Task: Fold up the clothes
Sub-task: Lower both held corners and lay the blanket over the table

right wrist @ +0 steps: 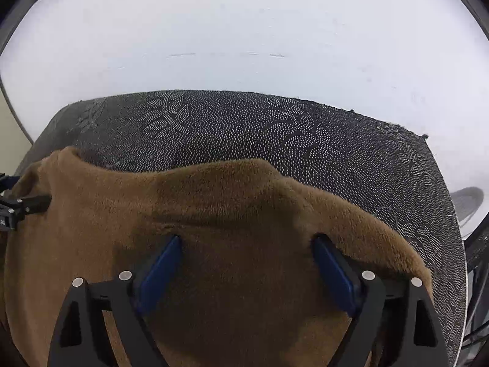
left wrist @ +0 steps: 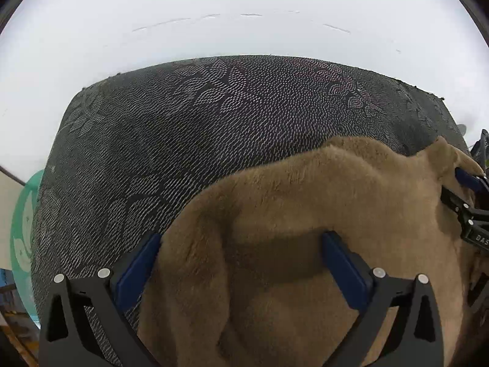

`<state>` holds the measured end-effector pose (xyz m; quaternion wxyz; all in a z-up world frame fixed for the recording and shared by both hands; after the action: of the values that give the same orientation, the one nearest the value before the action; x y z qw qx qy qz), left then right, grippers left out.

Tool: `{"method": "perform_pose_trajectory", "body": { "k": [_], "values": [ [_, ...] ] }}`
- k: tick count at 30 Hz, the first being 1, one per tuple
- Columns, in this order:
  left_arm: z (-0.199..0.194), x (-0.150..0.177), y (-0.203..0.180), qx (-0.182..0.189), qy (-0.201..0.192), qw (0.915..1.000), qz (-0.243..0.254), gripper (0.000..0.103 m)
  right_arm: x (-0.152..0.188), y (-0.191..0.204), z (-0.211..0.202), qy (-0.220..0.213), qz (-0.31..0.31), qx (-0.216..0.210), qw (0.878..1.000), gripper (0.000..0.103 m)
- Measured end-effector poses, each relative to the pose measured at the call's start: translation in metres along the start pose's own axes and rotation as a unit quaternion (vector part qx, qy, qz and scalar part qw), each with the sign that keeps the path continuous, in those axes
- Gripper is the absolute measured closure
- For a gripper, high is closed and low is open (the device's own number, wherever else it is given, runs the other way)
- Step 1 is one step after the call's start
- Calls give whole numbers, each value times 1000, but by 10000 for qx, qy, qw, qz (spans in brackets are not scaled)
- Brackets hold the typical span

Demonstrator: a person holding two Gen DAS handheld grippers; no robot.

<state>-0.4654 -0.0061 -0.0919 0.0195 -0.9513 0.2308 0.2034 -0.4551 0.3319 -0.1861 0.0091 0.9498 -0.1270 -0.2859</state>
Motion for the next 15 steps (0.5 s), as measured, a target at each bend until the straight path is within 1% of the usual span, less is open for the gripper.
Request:
{"method": "perform_pose_trajectory", "body": {
  "k": [4, 7, 9, 12, 14, 15],
  "values": [
    [-38, 22, 20, 51, -190, 9998, 13, 0, 5, -4, -39, -226, 50, -113, 9997, 14],
    [-62, 43, 32, 112, -315, 9993, -140, 0, 14, 1, -72, -336, 67, -282, 9990, 14],
    [-77, 65, 40, 234, -385, 9986, -267, 0, 25, 11, -86, -363, -34, -426, 9984, 14],
    [-102, 104, 47, 282, -440, 9981, -328, 0, 49, 30, -114, -394, -339, -596, 9969, 14],
    [-108, 126, 45, 298, -430, 9982, -300, 0, 64, 48, -123, -386, -566, -711, 9951, 14],
    [-103, 132, 45, 328, -420, 9982, -268, 0, 73, 57, -128, -369, -674, -775, 9940, 14]
  ]
}}
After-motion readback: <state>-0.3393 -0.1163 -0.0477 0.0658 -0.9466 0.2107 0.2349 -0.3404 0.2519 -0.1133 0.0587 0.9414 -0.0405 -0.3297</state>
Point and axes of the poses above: each gripper's, at about its wrist camera, not at the fingertips, and z roughly the way its jaws point, y to its left, x to its underside, the point moved 9 cm from there along z, roughly the way its jaws point, and after that the axes turned 14 degrees about z, right-handed, at the moved point
